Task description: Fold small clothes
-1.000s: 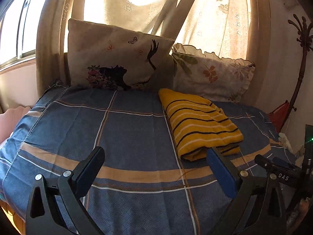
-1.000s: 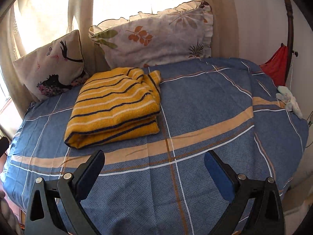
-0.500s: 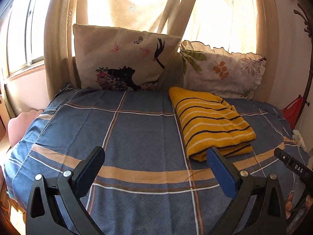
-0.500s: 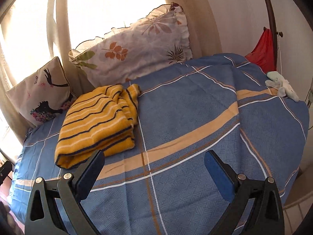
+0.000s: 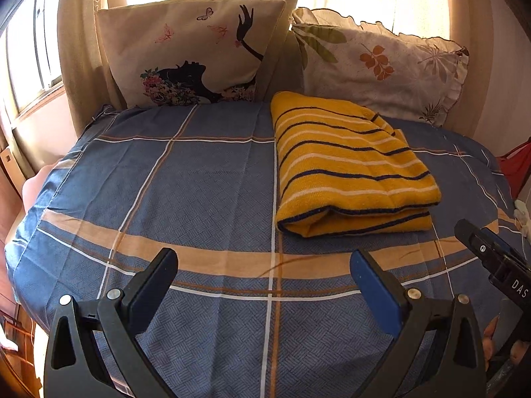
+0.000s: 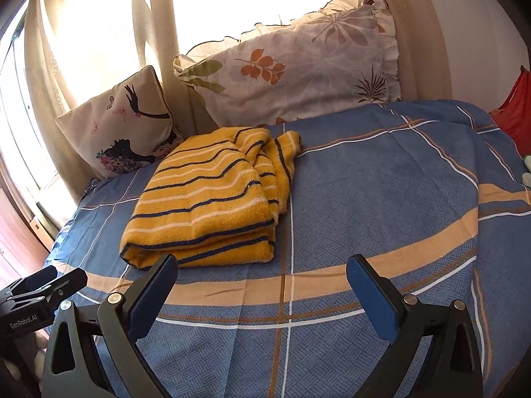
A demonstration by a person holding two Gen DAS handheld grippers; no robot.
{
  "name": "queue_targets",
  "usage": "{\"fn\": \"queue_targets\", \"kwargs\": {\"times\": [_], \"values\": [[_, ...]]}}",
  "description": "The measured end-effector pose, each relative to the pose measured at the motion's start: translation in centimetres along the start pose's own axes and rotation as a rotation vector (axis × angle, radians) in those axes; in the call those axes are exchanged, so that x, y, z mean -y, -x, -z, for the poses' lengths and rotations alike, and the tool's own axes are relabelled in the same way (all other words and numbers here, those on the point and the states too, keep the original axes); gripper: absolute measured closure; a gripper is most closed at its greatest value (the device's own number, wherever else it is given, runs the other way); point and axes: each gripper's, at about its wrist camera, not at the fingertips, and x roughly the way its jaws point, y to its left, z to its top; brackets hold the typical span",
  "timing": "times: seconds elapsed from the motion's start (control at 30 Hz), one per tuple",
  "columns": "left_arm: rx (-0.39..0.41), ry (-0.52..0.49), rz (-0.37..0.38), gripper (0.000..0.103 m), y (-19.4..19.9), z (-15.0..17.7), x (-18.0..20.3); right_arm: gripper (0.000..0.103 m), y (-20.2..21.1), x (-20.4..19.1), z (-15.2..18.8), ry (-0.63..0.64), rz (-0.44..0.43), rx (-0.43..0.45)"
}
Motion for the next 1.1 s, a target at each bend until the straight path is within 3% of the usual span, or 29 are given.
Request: {"fn": "queue_targets", "kwargs": {"times": [0.27,0.53,0.63,0.8,0.97,1.1], "values": [[-0.061,-0.044,0.008,0.000,-1.5,0.4,1.7,0.000,-0.2,1.9,1.3,-0.036,0.010,-0.031],[-0.060,-0.032,0.012,0.000,-1.9,0.6,0.9,0.000,-0.4,2.0,1.3,-0.047,0.044,-0.043],[-0.016,-0.040,-0.004,0.000,-1.4,0.6,0.5,0.000,-0.5,0.9,1.2,-0.025,0.041,-0.049],[0.146,-0.079,-0.104,0.000,1.5,-0.2,0.1,0.000,-0.6,-1.0,1.2,-0.010,-0.009,-0.060],[0.207,-0.057,0.022,0.000,3.4,-1.2,-1.7,0.000,-0.1,-3.7,1.1,0.056,-0.012,-0.047],[0.224,-0.005,0.029,0.000,4.1,-1.1,-3.4,0.000,0.9,-5.6,1.3,0.094,-0.010,-0.035]]}}
